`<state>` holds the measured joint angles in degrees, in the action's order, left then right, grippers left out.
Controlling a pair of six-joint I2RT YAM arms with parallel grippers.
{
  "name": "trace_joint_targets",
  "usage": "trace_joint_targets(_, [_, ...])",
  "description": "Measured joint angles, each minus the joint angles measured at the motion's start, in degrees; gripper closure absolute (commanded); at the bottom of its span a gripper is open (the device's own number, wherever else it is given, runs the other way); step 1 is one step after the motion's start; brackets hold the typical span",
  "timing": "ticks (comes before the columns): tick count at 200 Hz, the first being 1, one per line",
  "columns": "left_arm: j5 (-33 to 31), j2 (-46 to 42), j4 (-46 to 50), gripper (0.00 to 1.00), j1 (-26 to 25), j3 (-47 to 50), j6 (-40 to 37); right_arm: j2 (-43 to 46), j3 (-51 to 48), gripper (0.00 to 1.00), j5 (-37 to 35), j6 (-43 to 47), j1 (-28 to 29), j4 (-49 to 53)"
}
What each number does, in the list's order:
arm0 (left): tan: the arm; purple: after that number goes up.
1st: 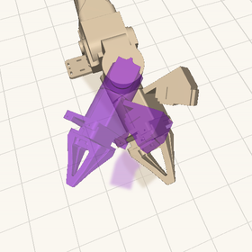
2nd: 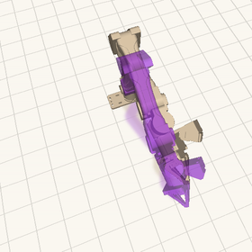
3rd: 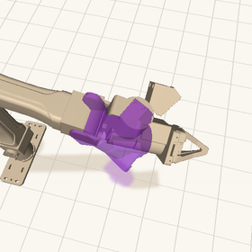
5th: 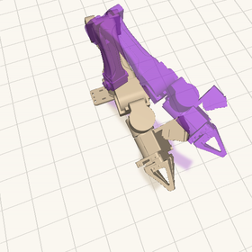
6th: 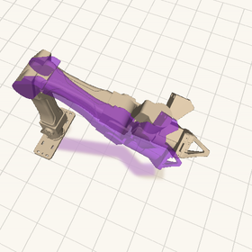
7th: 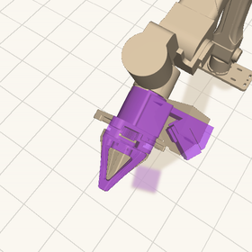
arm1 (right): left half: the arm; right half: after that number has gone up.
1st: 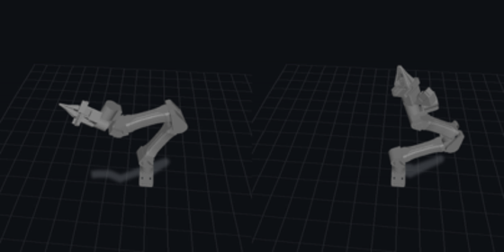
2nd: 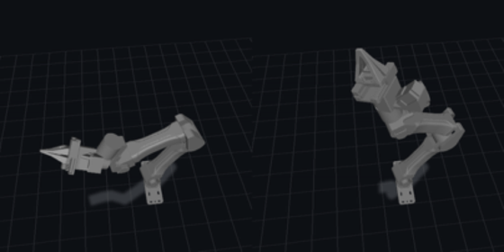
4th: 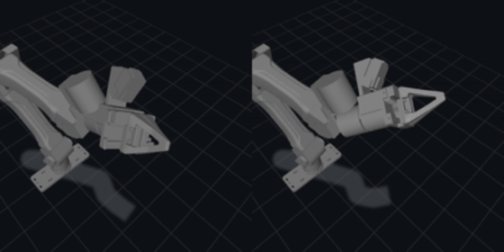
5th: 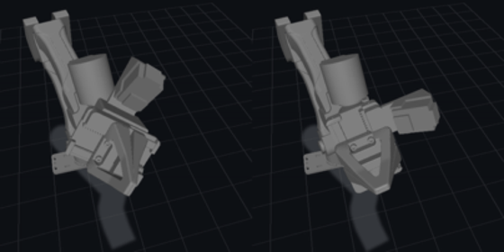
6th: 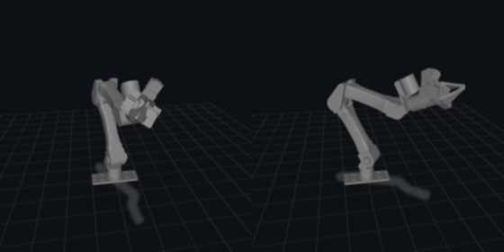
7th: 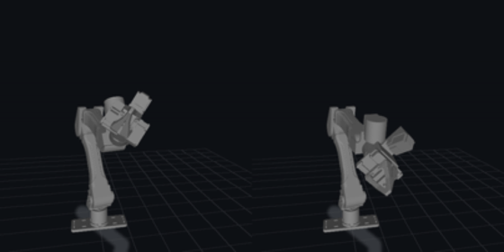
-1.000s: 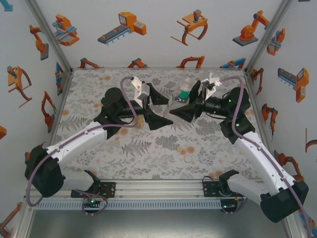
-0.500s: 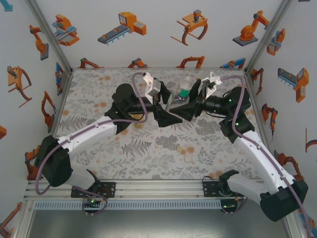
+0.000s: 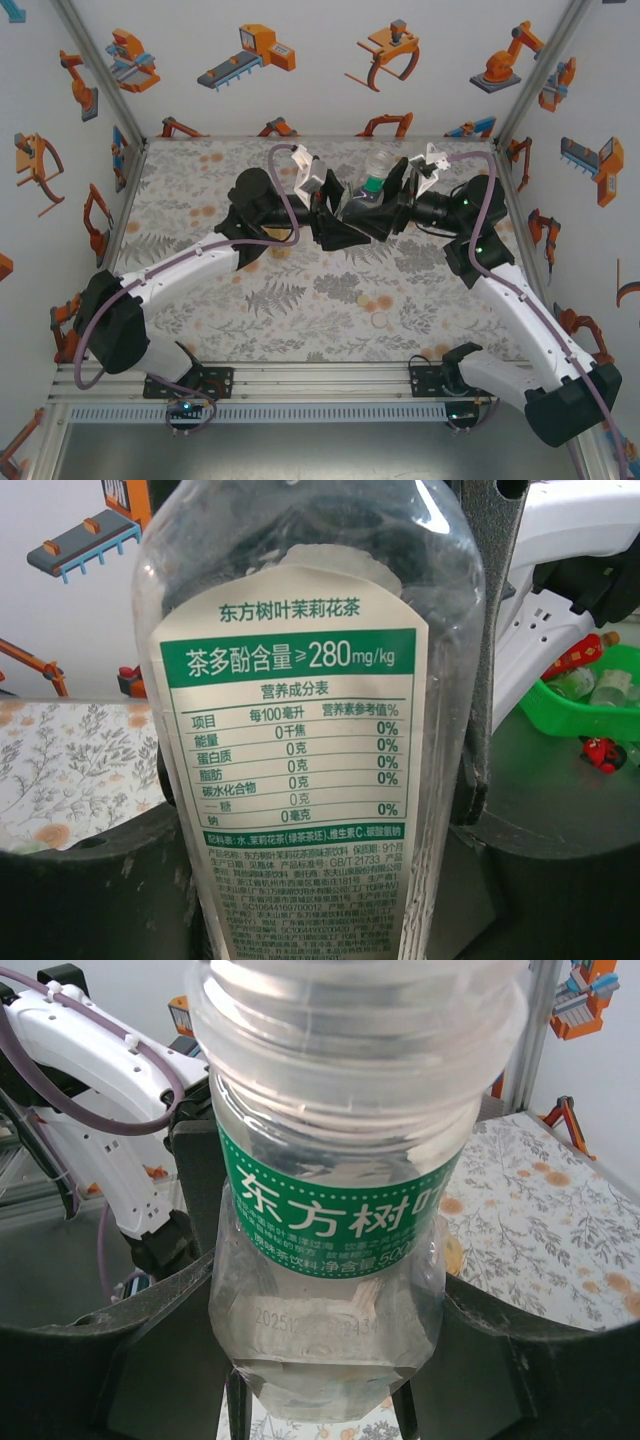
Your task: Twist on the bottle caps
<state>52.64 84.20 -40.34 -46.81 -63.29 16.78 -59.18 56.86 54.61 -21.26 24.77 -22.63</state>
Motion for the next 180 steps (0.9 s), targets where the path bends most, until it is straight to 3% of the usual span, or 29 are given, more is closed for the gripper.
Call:
trace_joint_targets(13, [-0.02,-0.02,0.09,0.45,0.0,0.0,-0.02,0.04,0.0,0.52,0.0,0.0,0.0,0.07])
trace_joint_targets(36, [-0.24,-0.42,1.05,0.46,-0.04,0.0,-0.39,0.42,0.0,0.33,-0.22,0.15,0.07,0.9])
trace_joint_targets(61, [-1.22,-1.09,2.51,0.46,0.2,0.02,-1.27,1.77,0.0,0.28,-1.16,1.03,0.07,3.58])
trace_joint_targets(127, [-3.82,-6.58,5.84,0.47,2.97,3.13,-3.54,6.91,0.55,0.32,-6.88,5.79,0.07,14.56])
trace_joint_targets(180, [-12.35,-14.47,13.44,0.47,5.25,7.5,-8.66,10.86,0.07,0.43,-20.81,6.23,0.68,27.87])
